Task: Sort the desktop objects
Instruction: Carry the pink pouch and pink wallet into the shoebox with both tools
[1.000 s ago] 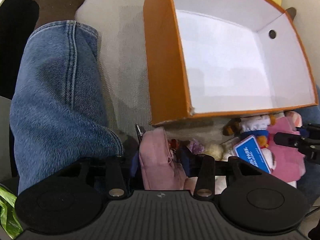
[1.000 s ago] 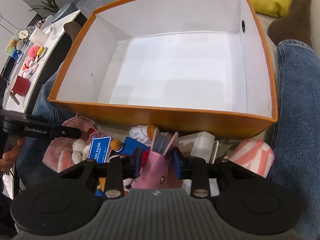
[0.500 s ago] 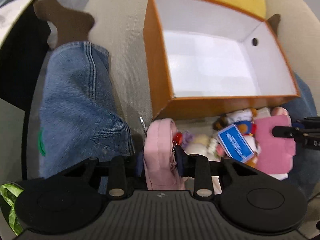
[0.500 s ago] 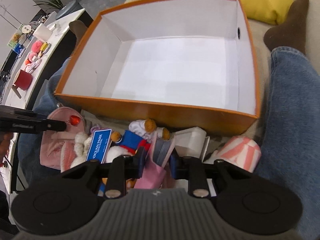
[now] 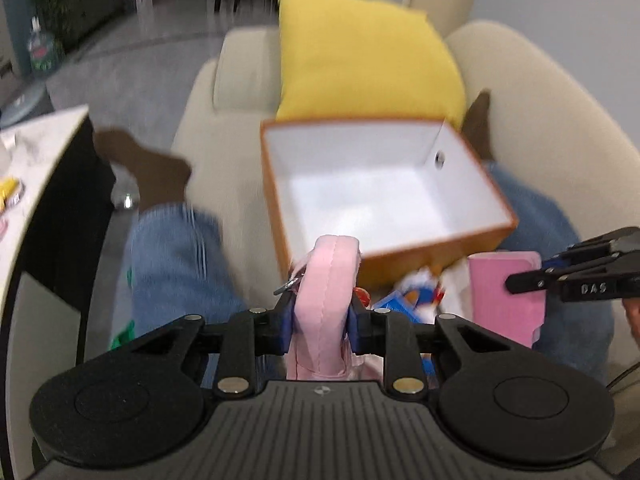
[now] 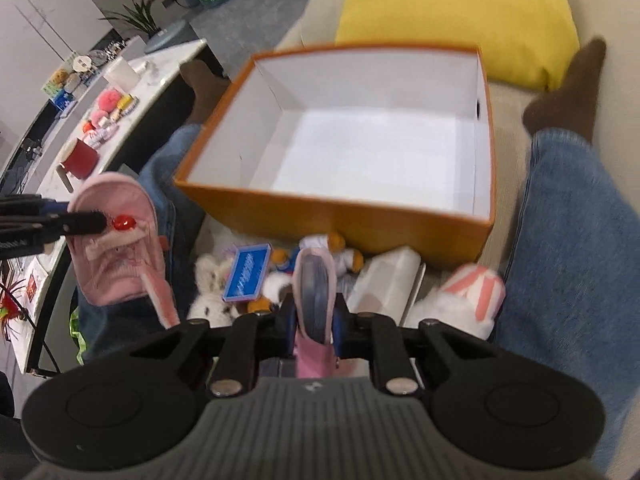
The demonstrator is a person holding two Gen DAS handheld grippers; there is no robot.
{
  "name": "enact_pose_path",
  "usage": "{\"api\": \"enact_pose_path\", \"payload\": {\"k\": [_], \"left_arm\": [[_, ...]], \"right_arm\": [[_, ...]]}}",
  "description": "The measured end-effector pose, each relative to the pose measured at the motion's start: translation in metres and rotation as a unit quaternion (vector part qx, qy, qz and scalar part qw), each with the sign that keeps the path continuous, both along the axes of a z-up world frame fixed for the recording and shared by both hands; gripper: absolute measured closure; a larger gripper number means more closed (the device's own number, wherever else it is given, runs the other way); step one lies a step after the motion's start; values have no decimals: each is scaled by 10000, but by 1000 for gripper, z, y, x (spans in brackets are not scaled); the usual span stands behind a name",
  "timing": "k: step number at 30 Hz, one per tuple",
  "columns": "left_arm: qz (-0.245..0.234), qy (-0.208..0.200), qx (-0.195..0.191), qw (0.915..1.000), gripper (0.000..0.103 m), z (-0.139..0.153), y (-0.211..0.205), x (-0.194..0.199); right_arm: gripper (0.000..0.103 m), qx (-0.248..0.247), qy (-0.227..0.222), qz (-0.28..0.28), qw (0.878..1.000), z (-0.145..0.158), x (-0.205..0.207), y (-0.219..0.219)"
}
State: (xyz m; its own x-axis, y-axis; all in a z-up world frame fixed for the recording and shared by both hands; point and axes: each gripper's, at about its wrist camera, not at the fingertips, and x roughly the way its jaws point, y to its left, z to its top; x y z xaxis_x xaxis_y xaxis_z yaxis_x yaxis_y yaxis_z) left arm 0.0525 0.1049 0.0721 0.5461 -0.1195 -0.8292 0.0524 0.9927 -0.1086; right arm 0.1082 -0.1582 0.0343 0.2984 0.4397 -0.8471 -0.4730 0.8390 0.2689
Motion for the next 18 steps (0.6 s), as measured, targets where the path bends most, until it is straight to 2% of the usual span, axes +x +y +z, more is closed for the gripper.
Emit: {"api": "enact_pose_path", "payload": {"k": [5,10,13,18], "left_arm": [[134,-472,-235,9985,75,18,-10,30],[278,-786,-281,9961,75,10,-23,79],[477,-822,-227,9952,75,-18,-25,114],[654,-805,-1,9946,75,-68,-24,158]], "right_arm": [[85,210,-383,-15,9990,31,14,7],[85,599,-606,-212,9961,51,54,16],[85,608,-747,-449,9943,43,90,30],[85,397,-599,-526,9960,-9,148,63]]}}
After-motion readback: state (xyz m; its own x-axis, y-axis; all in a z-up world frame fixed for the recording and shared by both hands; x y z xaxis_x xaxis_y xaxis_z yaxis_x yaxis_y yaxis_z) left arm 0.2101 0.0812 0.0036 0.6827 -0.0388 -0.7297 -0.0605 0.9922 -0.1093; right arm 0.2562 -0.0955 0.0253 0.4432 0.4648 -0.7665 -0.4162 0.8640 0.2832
